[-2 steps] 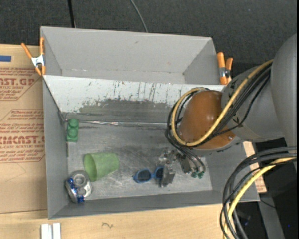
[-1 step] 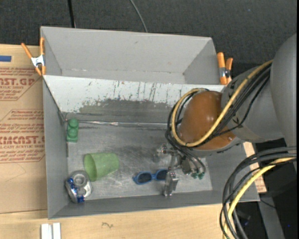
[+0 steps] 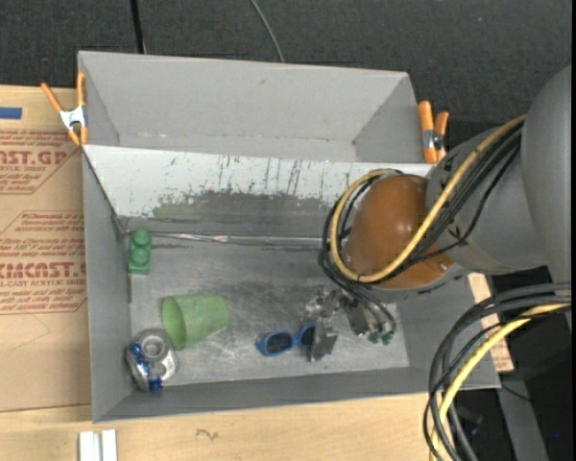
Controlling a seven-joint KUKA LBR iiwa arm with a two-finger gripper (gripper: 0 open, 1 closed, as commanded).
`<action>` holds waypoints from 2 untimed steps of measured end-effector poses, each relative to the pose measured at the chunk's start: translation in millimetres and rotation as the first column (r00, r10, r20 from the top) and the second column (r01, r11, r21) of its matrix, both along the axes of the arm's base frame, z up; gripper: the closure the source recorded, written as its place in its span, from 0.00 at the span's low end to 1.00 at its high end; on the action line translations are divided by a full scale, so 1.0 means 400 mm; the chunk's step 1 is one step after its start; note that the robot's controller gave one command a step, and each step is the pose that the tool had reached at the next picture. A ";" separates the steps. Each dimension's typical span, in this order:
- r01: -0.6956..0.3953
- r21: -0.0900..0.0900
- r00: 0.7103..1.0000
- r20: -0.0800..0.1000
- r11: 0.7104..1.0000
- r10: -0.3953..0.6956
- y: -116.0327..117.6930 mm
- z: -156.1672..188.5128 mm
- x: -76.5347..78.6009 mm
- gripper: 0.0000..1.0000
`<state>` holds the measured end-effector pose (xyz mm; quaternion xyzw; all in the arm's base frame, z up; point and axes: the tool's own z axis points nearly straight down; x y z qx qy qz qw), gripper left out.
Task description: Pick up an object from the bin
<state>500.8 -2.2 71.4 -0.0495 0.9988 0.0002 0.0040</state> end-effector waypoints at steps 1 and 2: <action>-0.226 -0.003 0.974 0.000 0.974 0.226 -0.007 0.316 0.019 1.00; -0.635 -0.007 0.773 0.000 0.773 0.635 -0.100 0.751 0.130 1.00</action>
Offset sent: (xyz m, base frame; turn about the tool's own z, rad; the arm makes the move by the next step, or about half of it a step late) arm 0.0056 -0.0033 0.1235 -0.2271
